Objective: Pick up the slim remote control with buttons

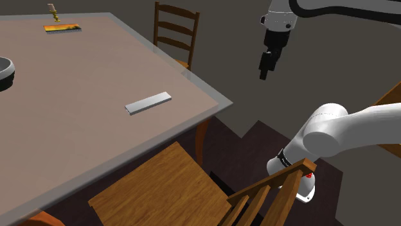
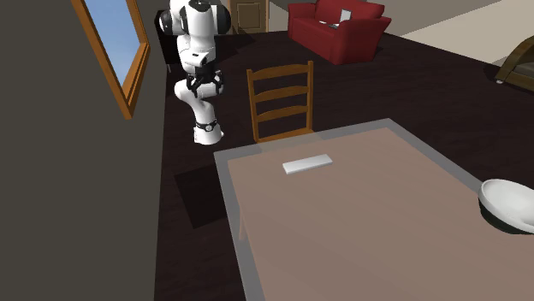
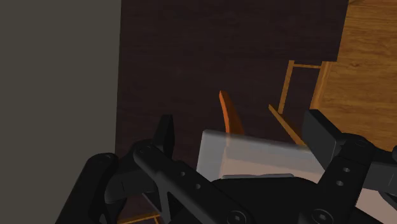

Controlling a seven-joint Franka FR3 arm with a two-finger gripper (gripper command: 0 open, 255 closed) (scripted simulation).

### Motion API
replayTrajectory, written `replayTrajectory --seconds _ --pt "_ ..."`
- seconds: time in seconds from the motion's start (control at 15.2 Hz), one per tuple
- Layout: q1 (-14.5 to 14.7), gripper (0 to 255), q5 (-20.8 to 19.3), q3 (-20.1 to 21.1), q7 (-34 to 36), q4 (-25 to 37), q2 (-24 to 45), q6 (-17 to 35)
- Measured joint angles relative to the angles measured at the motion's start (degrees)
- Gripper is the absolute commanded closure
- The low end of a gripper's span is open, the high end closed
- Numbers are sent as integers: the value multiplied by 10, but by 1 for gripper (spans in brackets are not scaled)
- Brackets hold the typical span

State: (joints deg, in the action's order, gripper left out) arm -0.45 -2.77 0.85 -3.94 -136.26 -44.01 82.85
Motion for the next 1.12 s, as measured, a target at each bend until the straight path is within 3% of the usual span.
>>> replayTrajectory --seconds 0.26,1.12 --pt "11 0 -2 -2 -23 0 32 36" --pt "71 0 -3 -4 -174 107 282 213"
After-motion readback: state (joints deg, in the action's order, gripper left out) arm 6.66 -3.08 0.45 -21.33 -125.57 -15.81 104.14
